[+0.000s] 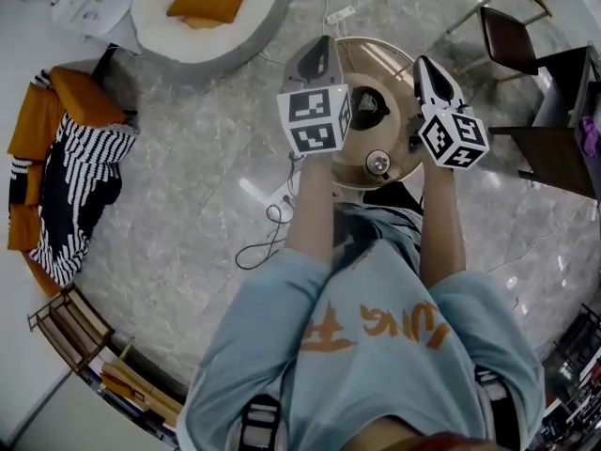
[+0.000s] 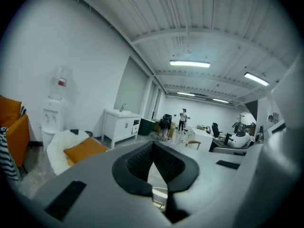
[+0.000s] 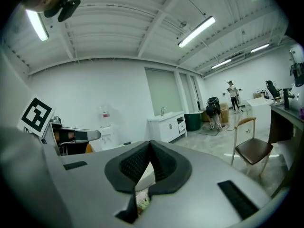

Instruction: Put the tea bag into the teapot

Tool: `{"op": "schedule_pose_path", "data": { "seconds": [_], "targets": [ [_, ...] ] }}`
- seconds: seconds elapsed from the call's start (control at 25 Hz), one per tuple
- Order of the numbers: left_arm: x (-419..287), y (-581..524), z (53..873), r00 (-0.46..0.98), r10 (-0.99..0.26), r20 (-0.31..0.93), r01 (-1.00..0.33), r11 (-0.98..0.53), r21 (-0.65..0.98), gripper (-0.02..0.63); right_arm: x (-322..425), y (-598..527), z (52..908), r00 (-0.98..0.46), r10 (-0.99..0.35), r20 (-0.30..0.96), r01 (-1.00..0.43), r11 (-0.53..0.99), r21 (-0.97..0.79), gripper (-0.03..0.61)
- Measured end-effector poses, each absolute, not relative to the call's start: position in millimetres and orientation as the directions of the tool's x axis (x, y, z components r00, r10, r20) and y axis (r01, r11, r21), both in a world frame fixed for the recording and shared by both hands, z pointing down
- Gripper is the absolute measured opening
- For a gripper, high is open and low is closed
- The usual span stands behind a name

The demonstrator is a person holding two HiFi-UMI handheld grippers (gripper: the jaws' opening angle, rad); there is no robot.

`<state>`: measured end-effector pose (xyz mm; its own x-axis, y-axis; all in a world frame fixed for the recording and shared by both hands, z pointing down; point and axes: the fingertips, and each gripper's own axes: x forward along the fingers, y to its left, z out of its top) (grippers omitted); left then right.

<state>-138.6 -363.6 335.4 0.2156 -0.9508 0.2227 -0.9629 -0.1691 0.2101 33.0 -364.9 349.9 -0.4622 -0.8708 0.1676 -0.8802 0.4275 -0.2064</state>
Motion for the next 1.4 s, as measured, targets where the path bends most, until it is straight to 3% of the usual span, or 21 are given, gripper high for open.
{"op": "schedule_pose_path", "data": {
  "seconds": [0.24, 0.72, 1.4],
  "targets": [
    [-93.6, -363.8, 280.2, 0.266, -0.956, 0.127, -0.959, -0.250, 0.132, 0.025, 68.3, -360.3, 297.2, -0.431, -0.898, 0.088, -0.898, 0.417, -0.141, 0.014],
    [-47.1, -364.2, 216.0, 0.339, -0.940, 0.050, -0.941, -0.338, 0.018, 0.025, 100.3, -368.4, 227.4, -0.412, -0.911, -0.034, -0.907, 0.413, -0.085, 0.014],
    [-55.3, -374.5, 225.3, 0.341, -0.938, 0.064, -0.940, -0.342, 0.006, 0.025, 86.4, -376.9, 230.7, -0.422, -0.906, -0.025, -0.904, 0.423, -0.054, 0.014]
  ]
}}
